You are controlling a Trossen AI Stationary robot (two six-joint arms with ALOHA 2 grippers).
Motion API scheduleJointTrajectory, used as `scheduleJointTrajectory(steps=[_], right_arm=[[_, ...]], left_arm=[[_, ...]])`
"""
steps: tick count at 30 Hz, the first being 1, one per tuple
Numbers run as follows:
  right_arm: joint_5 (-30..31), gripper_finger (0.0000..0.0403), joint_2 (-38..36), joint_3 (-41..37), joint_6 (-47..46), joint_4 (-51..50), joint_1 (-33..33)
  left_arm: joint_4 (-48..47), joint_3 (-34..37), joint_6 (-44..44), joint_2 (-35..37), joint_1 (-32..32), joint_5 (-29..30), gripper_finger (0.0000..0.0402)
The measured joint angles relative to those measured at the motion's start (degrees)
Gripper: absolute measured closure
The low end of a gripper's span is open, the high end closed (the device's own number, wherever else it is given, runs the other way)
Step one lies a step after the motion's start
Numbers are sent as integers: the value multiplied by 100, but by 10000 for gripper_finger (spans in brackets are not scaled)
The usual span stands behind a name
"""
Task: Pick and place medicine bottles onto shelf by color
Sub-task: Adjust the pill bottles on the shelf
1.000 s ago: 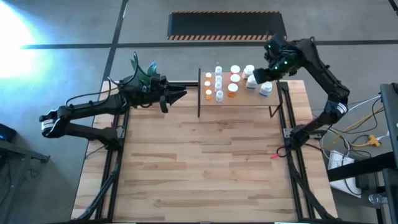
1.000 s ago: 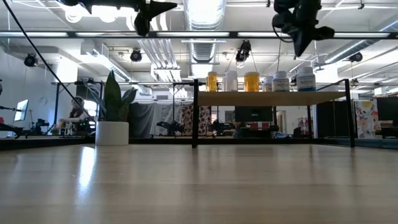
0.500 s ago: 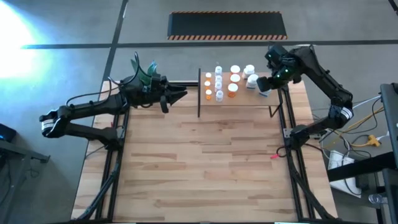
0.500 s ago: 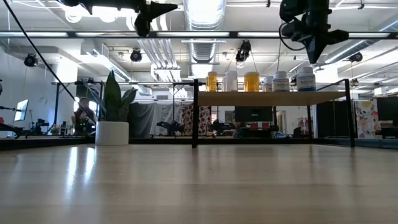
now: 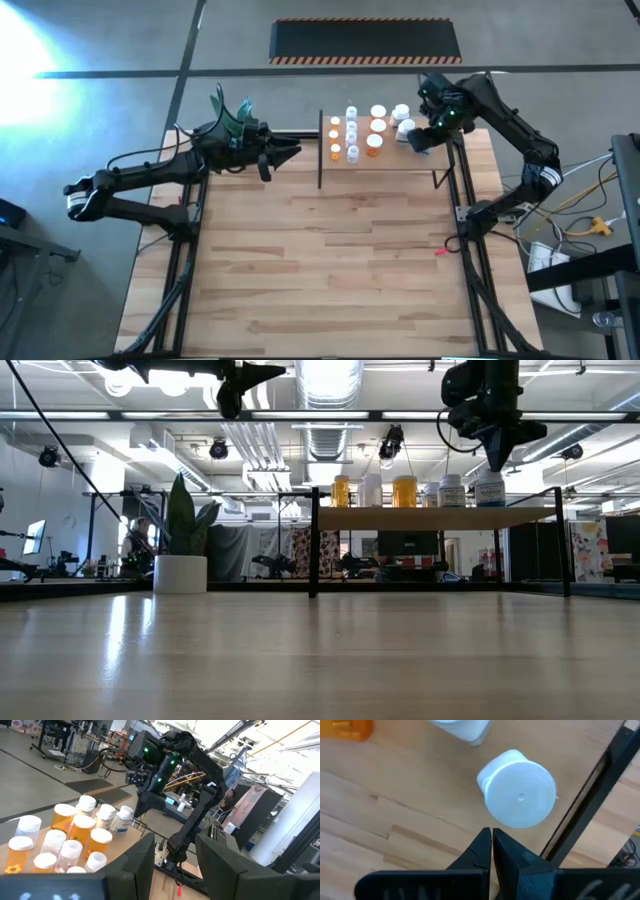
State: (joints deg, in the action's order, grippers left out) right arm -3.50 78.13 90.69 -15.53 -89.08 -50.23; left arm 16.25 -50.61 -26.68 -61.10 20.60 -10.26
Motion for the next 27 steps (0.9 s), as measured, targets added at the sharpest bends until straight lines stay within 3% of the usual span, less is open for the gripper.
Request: scheduleJointTrajectory(steps=[5,10,18,27], right_arm=[[-263,394,-109,115,286,-9,39],[536,394,-184,498,-41,32,9],[636,394,118,301,231,192,-140],[-297,394,240,373,620,292,151]], left_arm=[[-17,0,0,2,2,0,275],[-1,-5,2,-9,0,0,275],[-7,0,4,-9,0,0,275],[7,-7,5,-9,2,0,275]])
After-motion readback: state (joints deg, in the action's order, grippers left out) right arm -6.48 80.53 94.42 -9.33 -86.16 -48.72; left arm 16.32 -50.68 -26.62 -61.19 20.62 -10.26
